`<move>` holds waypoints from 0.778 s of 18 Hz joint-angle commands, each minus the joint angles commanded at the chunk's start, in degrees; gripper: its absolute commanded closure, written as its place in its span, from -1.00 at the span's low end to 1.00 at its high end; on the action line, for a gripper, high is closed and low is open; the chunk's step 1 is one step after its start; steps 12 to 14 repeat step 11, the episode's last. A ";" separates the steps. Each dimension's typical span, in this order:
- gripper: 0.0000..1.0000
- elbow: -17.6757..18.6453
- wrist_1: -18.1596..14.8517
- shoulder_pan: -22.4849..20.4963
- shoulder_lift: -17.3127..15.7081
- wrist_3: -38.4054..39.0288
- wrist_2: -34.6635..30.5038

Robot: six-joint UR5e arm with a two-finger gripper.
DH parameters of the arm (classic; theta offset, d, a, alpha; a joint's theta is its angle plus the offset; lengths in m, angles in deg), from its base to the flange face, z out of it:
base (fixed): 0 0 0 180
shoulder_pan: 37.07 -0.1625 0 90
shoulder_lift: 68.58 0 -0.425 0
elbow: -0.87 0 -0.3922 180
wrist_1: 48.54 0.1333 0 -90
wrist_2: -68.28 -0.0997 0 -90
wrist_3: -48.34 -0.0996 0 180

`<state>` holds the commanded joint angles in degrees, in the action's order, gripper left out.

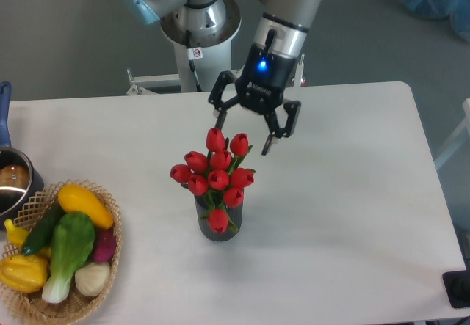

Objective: Insert the flowers into the vase
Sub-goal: 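Open the gripper and lift it away from the tulips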

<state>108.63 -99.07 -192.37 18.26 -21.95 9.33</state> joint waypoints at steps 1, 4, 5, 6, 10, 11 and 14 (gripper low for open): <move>-1.00 -0.79 -0.09 -0.26 -0.09 -3.60 -3.33; -1.00 -1.50 -0.88 -0.18 -0.18 -5.83 -12.38; -1.00 -1.42 -0.88 -0.27 -0.26 -5.92 -15.72; -1.00 -1.33 -0.88 -0.18 0.08 -6.79 -18.63; -1.00 -1.77 -0.88 -0.09 5.43 -8.64 -27.69; -1.00 -1.85 -0.88 -0.09 7.27 -8.64 -29.27; -1.00 -1.85 -0.88 -0.09 7.27 -8.64 -29.27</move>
